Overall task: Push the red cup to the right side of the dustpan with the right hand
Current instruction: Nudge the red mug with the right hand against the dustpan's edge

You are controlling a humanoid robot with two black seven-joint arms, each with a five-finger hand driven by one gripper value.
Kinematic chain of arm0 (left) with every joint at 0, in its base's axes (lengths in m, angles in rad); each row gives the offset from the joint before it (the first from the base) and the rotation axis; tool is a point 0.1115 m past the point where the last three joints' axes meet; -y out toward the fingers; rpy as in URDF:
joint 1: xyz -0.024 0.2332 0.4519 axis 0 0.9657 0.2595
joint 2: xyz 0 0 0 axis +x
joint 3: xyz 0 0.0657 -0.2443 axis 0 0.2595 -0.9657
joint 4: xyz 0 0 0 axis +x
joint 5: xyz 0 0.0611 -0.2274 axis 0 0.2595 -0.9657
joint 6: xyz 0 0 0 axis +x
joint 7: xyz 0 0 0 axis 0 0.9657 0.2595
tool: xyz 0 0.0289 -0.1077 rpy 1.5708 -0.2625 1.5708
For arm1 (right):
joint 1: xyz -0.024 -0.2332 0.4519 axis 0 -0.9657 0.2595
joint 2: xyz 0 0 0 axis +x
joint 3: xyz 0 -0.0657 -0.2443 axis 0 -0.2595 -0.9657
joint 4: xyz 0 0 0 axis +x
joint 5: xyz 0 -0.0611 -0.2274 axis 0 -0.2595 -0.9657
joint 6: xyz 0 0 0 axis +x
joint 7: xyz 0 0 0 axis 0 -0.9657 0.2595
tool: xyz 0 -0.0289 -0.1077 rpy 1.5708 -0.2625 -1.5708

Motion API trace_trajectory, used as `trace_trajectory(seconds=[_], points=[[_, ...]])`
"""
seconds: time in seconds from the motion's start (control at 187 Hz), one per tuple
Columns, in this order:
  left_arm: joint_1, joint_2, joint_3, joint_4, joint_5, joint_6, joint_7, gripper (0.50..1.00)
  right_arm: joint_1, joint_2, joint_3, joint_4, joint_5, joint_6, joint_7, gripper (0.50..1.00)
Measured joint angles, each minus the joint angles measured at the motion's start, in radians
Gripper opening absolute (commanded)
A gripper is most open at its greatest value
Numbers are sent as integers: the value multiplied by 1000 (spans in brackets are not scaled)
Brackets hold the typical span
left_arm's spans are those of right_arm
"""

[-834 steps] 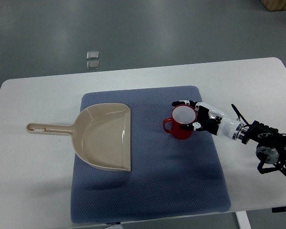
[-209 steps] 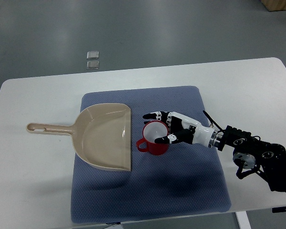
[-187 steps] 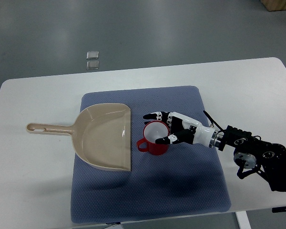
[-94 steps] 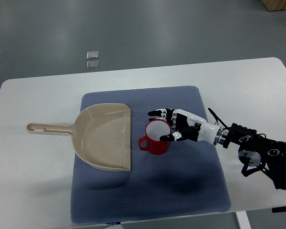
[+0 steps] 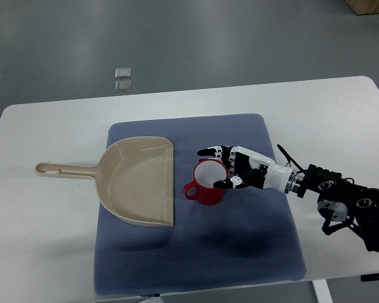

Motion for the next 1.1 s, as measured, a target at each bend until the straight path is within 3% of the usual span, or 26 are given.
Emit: trace_trajectory(seconds=[0.909,1.101], points=[[0,0,0,0,0,0,0,1000,-4,20,-17,35,-1,0,0,932],[0,0,0,0,0,0,0,1000,2,21,-34,55,0,-30,0,932]])
